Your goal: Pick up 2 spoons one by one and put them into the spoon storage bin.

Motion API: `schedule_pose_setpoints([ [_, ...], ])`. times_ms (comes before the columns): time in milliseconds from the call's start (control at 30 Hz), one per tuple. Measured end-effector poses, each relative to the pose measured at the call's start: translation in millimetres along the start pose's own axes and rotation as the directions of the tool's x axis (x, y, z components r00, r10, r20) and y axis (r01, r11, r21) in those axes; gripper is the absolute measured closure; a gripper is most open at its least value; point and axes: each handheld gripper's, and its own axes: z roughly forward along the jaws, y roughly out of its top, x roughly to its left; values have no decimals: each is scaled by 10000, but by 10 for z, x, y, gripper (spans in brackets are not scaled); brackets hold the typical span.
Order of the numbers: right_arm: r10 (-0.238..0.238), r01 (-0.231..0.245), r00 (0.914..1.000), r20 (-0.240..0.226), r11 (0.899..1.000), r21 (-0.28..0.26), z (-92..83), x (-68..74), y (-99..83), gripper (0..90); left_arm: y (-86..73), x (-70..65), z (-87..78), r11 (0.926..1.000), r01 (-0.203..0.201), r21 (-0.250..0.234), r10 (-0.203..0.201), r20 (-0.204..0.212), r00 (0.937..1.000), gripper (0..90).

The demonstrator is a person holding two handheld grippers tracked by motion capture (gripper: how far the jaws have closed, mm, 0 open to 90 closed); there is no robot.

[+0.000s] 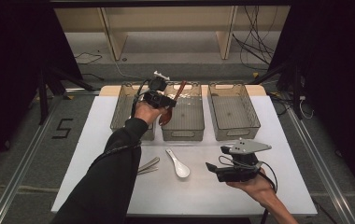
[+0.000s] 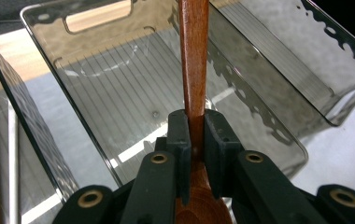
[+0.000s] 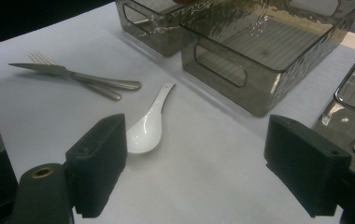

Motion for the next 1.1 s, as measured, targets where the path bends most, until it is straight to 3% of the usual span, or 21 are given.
schedule_pose_setpoints([
  [500,-60,60,10000,-55,10000,-2,2,6,0,223,35,13,139,9997,239,-1,-239,0,9997,810],
  [1000,-88,89,9999,-92,10000,43,8,13,-2,224,-14,22,305,9981,492,365,-492,-21,9988,797],
  [1100,-40,41,9999,-106,10000,70,6,9,-5,223,-25,27,298,9973,607,416,-613,118,9981,698],
])
